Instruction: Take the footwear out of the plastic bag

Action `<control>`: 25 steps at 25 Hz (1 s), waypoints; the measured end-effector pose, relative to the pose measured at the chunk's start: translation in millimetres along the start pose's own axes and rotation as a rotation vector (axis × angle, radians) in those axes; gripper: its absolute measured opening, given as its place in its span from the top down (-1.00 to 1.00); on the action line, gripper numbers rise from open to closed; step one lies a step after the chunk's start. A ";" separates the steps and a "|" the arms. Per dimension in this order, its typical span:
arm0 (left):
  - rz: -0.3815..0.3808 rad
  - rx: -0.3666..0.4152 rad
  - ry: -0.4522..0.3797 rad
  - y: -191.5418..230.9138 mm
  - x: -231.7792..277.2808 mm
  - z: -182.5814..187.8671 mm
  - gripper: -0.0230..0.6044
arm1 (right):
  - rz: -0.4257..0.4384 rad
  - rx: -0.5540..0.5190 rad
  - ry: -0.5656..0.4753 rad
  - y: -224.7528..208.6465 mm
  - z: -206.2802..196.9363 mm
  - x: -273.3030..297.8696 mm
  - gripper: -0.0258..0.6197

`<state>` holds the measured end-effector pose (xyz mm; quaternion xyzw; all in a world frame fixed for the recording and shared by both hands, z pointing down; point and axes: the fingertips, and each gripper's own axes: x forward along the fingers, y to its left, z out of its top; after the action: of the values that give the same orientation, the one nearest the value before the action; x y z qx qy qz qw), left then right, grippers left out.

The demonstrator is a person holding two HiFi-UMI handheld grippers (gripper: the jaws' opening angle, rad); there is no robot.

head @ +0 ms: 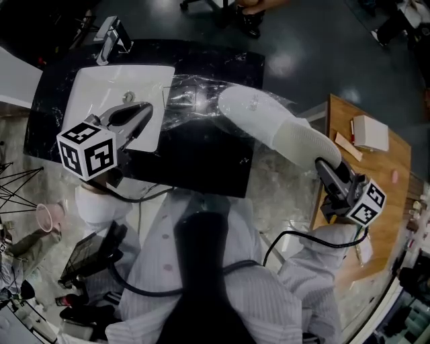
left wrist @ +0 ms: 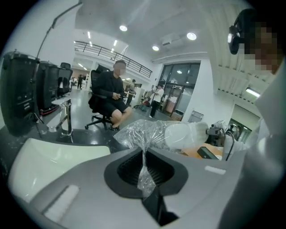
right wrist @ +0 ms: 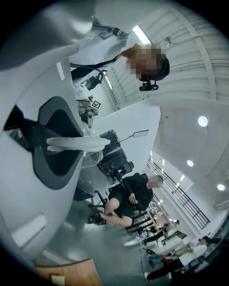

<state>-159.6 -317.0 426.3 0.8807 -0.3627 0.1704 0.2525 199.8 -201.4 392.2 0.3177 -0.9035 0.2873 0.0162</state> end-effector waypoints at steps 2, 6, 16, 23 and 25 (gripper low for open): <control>0.062 0.005 -0.035 7.1 -5.6 5.4 0.87 | -0.086 -0.014 -0.040 -0.3 6.8 -12.3 0.61; 0.203 0.015 -0.129 10.1 -22.3 18.9 0.88 | -0.301 -0.066 -0.142 10.6 28.0 -40.5 0.61; 0.397 0.065 -0.346 -3.4 -25.5 65.2 0.88 | -0.598 -0.290 -0.355 44.6 78.1 10.0 0.60; 0.399 0.089 -0.427 -17.4 -21.2 78.5 0.88 | -0.613 -0.366 -0.397 59.4 91.4 66.2 0.60; 0.391 0.092 -0.436 -21.4 -20.4 79.8 0.88 | -0.615 -0.376 -0.402 59.4 93.5 72.2 0.60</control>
<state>-148.6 -338.0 344.5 0.8204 -0.5632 0.0390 0.0908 121.9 -254.1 299.2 0.6142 -0.7883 0.0315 -0.0176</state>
